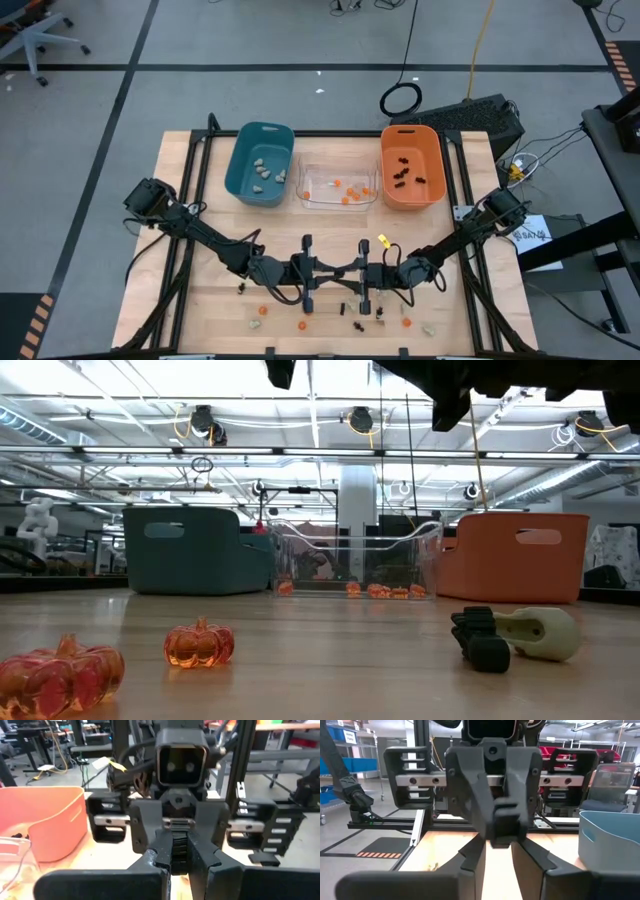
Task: Sort Halloween decoration
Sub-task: Put the black skeleton toy into the orange bin
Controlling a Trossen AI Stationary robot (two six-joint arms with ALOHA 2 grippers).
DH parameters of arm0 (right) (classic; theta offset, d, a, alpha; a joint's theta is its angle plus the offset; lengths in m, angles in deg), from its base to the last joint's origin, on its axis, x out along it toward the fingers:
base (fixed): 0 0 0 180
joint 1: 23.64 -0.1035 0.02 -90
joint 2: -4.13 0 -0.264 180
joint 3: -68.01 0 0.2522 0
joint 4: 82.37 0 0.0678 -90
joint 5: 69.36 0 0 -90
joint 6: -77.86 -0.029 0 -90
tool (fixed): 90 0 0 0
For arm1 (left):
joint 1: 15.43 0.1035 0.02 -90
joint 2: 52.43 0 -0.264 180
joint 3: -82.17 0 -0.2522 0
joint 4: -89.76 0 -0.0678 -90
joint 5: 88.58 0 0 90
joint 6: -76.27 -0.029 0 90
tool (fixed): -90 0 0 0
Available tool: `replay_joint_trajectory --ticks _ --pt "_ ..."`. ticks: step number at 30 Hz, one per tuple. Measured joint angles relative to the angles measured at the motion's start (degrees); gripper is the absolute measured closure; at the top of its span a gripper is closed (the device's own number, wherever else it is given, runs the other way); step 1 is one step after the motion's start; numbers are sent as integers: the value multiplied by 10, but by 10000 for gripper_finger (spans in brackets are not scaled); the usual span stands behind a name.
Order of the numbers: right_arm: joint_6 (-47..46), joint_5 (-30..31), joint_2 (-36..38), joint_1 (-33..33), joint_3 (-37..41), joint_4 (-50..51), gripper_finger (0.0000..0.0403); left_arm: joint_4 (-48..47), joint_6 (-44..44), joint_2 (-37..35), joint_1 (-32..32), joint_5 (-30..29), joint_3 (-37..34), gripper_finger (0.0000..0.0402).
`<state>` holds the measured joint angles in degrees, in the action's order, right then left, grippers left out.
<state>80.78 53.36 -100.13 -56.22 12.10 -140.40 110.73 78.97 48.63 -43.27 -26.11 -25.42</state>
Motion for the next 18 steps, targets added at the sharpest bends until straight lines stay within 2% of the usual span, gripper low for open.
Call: replay_joint_trajectory --ticks 18 --pt "14 0 0 0 0 -2 347 -14 0 0 0 13 0 373"
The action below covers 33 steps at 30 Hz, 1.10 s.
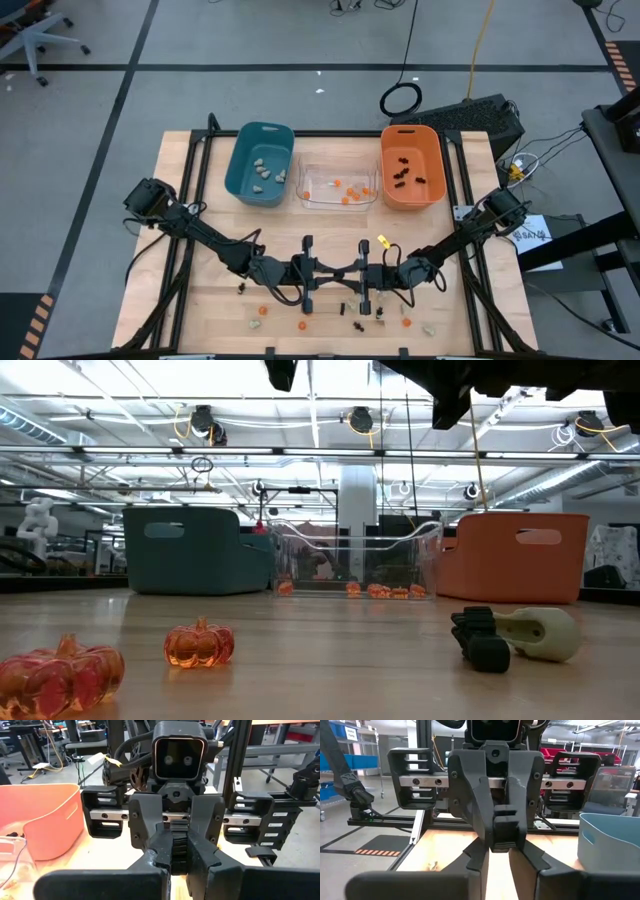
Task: Sort Halloween decoration
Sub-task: Put the black skeleton toy into the orange bin
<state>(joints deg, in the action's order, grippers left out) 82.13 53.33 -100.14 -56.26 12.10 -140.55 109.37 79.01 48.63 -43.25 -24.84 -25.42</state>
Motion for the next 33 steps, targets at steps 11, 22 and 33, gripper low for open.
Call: replay_joint_trajectory --ticks 11,22,33 --pt "7 0 0 0 0 2 394 0 -1 0 0 1 0 363" --pt "7 2 0 0 0 4 382 -1 -3 0 -1 3 0 257" --pt "7 2 0 0 0 11 381 -112 -16 -53 -21 -45 0 208"
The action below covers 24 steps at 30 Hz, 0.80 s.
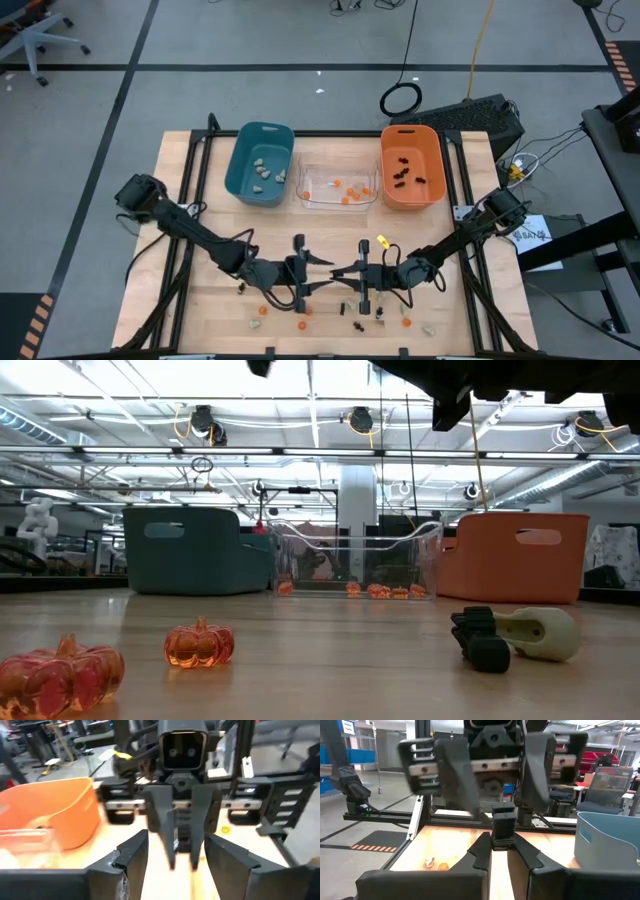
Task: Sort Halloween decoration
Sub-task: Put the black skeleton toy into the orange bin
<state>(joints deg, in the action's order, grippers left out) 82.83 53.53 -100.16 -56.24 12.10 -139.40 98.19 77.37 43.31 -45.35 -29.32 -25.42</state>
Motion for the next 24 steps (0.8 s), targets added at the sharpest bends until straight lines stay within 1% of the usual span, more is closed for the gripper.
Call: replay_joint_trajectory --ticks 4,7,11,14,16,20,24 --pt "3 0 0 0 0 4 381 -98 30 -39 -17 -45 0 207" --pt "28 0 0 0 0 4 381 -171 70 -59 -27 -62 0 210" --pt "106 5 9 0 0 12 381 -247 118 -64 -44 -83 0 219" --pt "170 23 27 0 0 35 381 -289 158 -65 -57 -93 0 227" --pt "212 33 40 -1 0 61 381 -303 179 -65 -66 -104 -1 232" --pt "279 33 74 -1 0 118 381 -303 192 -65 -82 -134 -7 240" --pt "308 34 107 -1 0 178 381 -305 195 -65 -89 -148 -9 242"
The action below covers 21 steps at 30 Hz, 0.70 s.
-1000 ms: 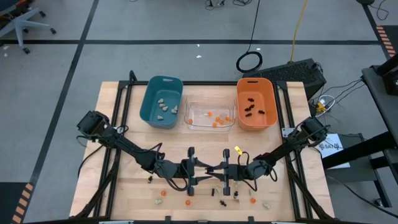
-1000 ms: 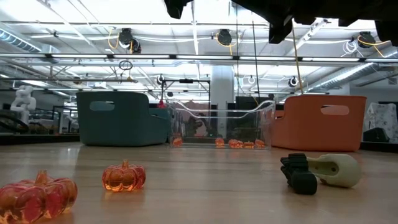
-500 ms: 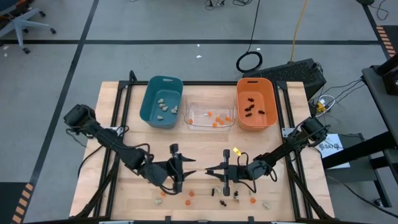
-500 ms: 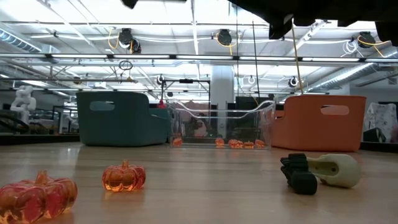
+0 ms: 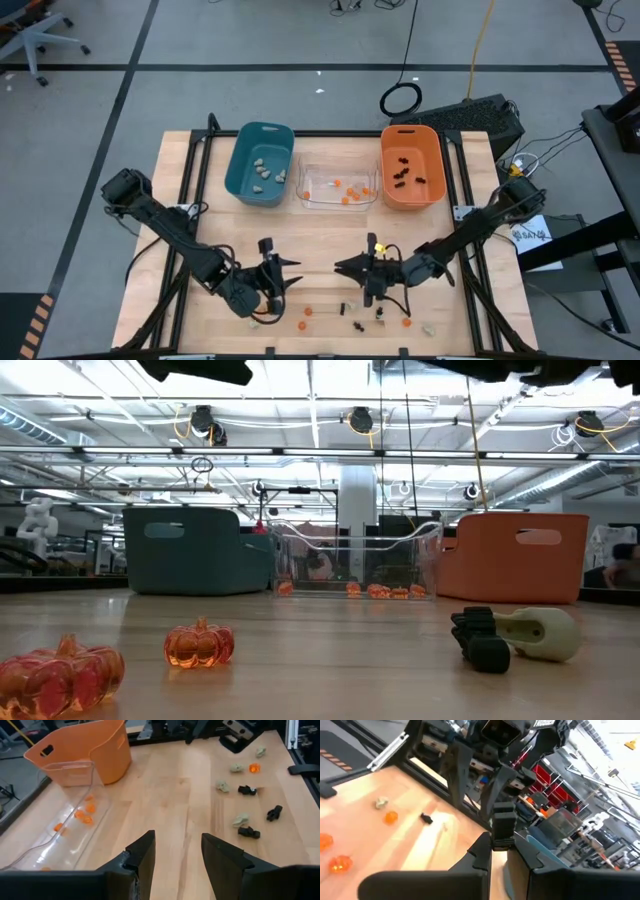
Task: Sort Halloween decoration
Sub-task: Put the black skeleton toy into the orange bin
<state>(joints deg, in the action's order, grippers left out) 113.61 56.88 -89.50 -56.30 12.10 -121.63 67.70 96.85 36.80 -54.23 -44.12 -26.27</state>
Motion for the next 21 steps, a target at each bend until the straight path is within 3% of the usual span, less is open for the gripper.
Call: replay_joint_trajectory --ticks 9,16,21 --pt "-41 54 55 1 0 71 381 -4 -2 0 6 -6 0 242" --pt "-165 140 83 26 0 118 381 -4 -19 0 6 -21 0 243" --pt "-254 164 148 85 0 239 381 -17 -18 0 6 -26 0 243"
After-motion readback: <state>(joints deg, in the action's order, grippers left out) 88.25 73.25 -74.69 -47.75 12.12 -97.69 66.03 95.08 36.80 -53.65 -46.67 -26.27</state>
